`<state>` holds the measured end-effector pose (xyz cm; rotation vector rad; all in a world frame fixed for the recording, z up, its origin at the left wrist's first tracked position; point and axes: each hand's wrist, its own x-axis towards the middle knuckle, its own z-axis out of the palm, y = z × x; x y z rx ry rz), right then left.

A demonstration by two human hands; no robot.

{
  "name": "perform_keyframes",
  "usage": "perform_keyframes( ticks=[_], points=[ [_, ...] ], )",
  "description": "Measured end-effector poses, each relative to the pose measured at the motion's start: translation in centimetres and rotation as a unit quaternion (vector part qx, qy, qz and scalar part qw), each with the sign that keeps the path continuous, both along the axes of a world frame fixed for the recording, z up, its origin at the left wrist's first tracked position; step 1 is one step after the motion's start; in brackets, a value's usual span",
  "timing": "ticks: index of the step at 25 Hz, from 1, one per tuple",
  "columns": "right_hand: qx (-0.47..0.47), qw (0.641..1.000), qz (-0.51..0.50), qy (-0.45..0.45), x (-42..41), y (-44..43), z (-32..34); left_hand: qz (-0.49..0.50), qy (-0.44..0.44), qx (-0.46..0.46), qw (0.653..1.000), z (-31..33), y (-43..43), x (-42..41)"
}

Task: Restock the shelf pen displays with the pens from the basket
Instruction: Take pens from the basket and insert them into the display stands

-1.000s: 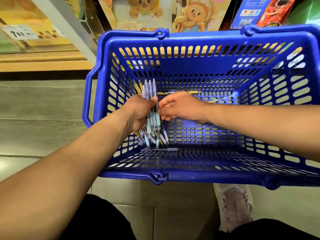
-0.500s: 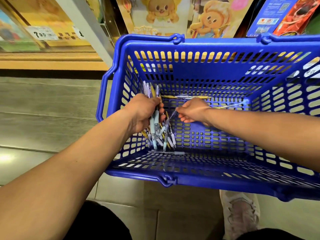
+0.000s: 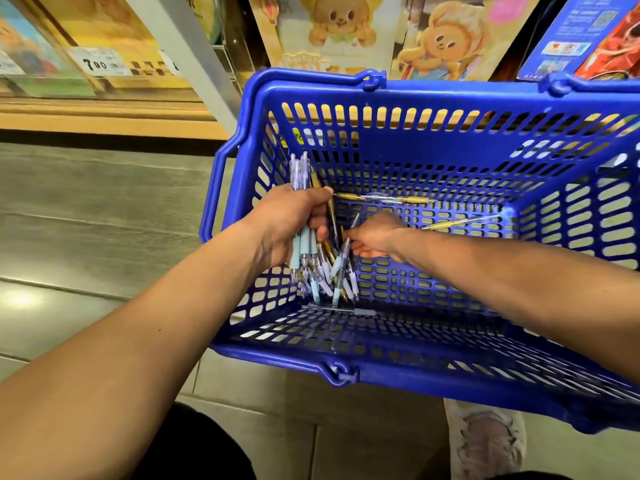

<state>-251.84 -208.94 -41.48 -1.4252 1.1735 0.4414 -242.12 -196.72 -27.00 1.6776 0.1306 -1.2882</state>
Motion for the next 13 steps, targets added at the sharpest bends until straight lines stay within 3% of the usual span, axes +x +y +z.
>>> perform_keyframes(
  ticks=[6,10,13],
  points=[
    [-0.038,0.985,0.029,-0.168,-0.9,-1.8,1.6,0.025,-0.036,0.043,0.998,-1.9,-0.6,-0.6],
    [0.035,0.971,0.038,-0.231,-1.6,-2.1,2.8,-0.006,-0.08,0.071,0.994,-2.6,-0.8,-0.8],
    [0.072,0.961,0.031,-0.264,-1.7,-1.9,3.6,-0.038,-0.037,0.059,0.997,-2.0,-0.8,-1.4]
  ],
)
